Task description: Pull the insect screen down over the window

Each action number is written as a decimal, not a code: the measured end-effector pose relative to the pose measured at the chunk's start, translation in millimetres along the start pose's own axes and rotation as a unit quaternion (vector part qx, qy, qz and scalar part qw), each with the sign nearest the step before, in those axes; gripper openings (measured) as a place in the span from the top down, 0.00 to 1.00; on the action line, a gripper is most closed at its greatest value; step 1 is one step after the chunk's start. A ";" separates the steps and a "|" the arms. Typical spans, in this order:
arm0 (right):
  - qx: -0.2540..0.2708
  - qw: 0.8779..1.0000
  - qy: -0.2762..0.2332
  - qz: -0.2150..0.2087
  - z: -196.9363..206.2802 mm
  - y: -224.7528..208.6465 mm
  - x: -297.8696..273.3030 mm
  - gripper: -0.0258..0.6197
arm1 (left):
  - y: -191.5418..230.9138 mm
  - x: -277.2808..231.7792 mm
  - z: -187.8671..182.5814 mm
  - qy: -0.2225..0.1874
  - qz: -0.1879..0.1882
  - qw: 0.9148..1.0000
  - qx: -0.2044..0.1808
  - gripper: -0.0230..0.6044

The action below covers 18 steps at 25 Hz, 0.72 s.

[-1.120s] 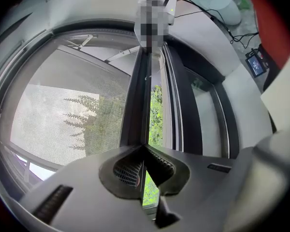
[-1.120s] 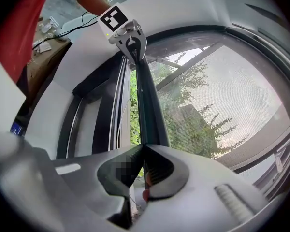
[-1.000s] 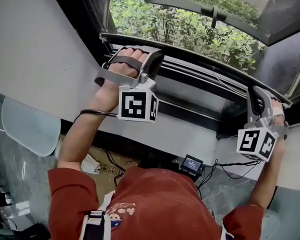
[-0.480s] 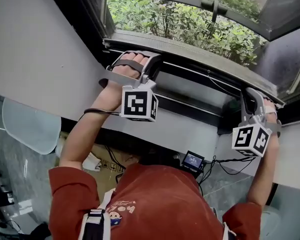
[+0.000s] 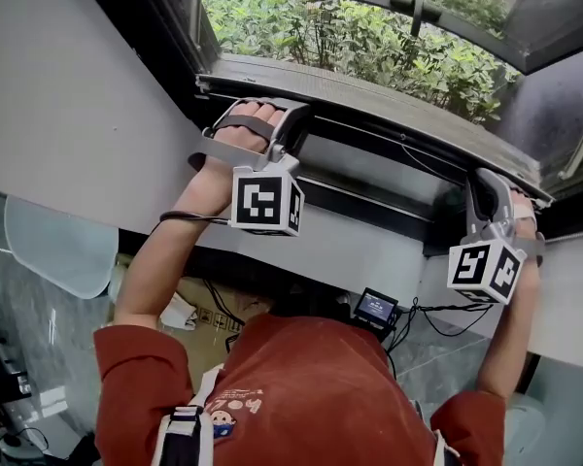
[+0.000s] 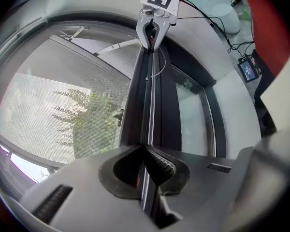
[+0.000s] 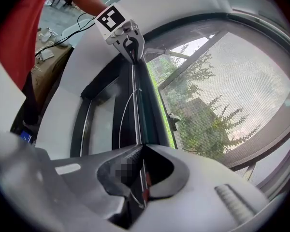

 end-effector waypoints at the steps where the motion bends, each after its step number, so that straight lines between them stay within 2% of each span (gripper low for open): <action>1: -0.001 1.000 0.000 -0.002 -0.2 0.1 -0.9 0.92 | -0.2 0.0 0.5 0.001 0.000 1.000 0.000 0.93; 8: -0.021 1.000 -0.003 -0.002 2.5 2.2 -1.4 0.91 | -2.6 -1.2 1.4 -0.002 0.009 1.000 0.006 0.93; 18: -0.053 0.999 -0.003 -0.007 0.2 3.5 -3.1 0.91 | -3.5 0.3 3.6 0.001 0.027 1.000 -0.008 0.93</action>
Point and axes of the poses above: the fingertips, and each gripper's own axes: x backward along the fingers, y to its left, z out of its underside, the point moved 9 cm from there along x, backward along the fingers, and after that the axes turned 15 degrees about -y, right-handed, at the moved point
